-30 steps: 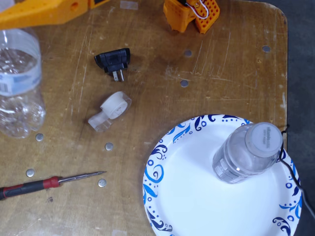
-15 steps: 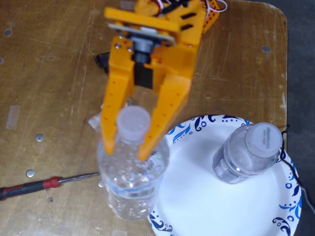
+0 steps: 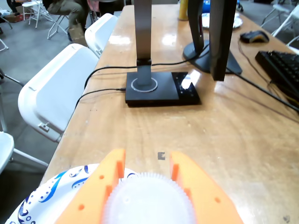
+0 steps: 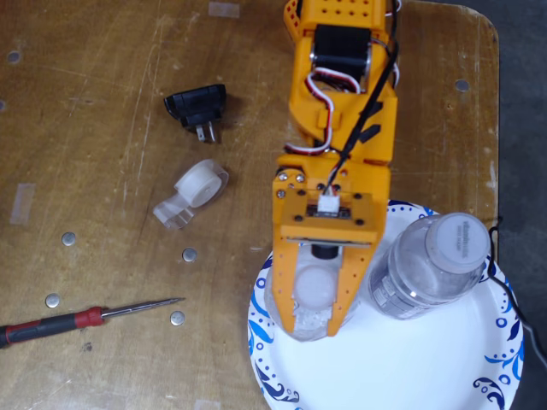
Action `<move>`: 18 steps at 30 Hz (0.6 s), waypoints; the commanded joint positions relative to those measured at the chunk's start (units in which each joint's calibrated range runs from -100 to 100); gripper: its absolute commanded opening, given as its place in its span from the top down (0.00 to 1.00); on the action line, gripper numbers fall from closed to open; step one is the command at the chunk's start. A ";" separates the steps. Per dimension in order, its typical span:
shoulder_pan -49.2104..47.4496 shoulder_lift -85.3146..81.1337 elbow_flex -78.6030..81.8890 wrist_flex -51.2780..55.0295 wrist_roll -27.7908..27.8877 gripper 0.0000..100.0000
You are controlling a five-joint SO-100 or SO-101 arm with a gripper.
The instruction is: Move the bottles to the plate
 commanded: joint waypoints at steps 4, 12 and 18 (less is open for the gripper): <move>-1.96 -8.77 11.26 -11.76 -1.77 0.99; -2.93 -7.84 14.59 -18.03 -1.87 0.99; -2.82 -6.66 21.89 -29.52 -1.46 0.99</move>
